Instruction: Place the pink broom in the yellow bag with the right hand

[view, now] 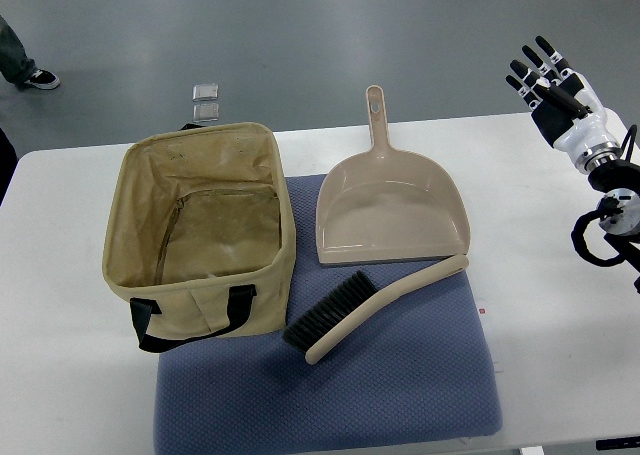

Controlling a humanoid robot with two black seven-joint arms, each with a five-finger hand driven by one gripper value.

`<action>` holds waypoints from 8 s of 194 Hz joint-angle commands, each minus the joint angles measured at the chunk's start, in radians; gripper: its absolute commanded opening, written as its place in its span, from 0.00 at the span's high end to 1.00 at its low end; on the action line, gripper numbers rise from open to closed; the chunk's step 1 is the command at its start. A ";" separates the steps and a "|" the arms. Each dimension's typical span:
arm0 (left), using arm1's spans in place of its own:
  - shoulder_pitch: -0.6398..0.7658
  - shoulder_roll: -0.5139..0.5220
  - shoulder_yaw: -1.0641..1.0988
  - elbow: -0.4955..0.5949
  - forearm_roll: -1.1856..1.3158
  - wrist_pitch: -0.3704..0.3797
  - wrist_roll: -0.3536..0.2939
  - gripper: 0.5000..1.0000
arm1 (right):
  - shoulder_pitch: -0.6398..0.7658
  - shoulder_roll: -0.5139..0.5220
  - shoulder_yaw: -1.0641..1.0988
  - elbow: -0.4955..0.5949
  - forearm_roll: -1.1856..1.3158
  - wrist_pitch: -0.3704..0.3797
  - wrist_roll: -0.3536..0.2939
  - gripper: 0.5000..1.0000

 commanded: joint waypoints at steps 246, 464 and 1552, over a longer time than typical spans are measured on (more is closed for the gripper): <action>0.000 0.000 -0.001 0.005 0.001 0.000 0.000 0.00 | 0.025 -0.006 0.002 0.000 -0.014 0.057 -0.008 0.14; 0.001 0.000 -0.001 0.007 0.001 0.000 0.000 0.00 | 0.120 -0.222 -0.124 0.417 -1.133 0.253 0.124 0.15; 0.001 0.000 -0.001 0.007 0.001 0.000 0.000 0.00 | -0.028 0.069 0.020 0.069 -0.069 -0.112 -0.020 0.14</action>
